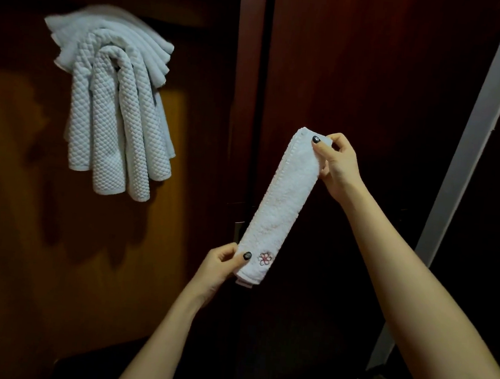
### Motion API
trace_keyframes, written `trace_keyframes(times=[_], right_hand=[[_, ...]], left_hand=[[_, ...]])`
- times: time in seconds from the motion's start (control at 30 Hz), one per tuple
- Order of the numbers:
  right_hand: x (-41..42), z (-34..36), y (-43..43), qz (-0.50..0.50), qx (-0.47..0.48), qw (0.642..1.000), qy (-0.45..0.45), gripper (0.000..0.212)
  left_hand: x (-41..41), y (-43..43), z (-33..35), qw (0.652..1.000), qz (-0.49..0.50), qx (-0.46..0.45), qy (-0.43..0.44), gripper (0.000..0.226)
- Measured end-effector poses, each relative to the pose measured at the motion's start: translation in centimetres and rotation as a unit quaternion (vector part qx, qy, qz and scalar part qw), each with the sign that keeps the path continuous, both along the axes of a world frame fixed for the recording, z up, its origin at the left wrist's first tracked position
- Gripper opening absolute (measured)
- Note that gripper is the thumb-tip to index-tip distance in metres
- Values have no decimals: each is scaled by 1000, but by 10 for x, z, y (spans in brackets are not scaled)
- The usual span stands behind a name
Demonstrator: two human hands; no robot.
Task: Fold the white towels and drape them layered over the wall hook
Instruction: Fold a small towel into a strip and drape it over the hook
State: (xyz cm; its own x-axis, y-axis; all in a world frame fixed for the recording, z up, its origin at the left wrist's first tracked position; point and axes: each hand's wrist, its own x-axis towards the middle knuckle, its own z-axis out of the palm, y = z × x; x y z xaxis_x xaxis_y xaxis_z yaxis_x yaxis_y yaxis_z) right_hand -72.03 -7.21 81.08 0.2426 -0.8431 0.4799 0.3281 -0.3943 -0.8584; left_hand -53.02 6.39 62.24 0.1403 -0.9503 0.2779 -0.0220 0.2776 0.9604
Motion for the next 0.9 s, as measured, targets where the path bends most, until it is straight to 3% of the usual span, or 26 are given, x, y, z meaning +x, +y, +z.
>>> trace_keyframes(times=[0.1,0.2,0.47,0.57,0.73,0.83,0.9], right_hand=[[-1,-10,-5,-66,-5,998,8,22],[-4,-20,-11,-130,-13,991,20,21],[-5,-40,-21,-164,-22,983,79,24],[-2,-44,-23,-177,-22,977,113,25],[1,-48,-21,-123,-35,984,126,14],[2,-49,-19,-1,-28,992,121,37],[5,-50,-20,41,-22,989,141,38]], left_hand=[[10,2,2,999,34,-22,-19,16],[17,7,8,998,39,-54,12,22],[42,19,21,996,65,-54,18,23],[52,24,27,992,99,-70,-35,30],[73,33,41,984,132,-32,-117,35],[95,38,48,979,142,9,-144,36],[109,40,54,979,145,18,-145,34]])
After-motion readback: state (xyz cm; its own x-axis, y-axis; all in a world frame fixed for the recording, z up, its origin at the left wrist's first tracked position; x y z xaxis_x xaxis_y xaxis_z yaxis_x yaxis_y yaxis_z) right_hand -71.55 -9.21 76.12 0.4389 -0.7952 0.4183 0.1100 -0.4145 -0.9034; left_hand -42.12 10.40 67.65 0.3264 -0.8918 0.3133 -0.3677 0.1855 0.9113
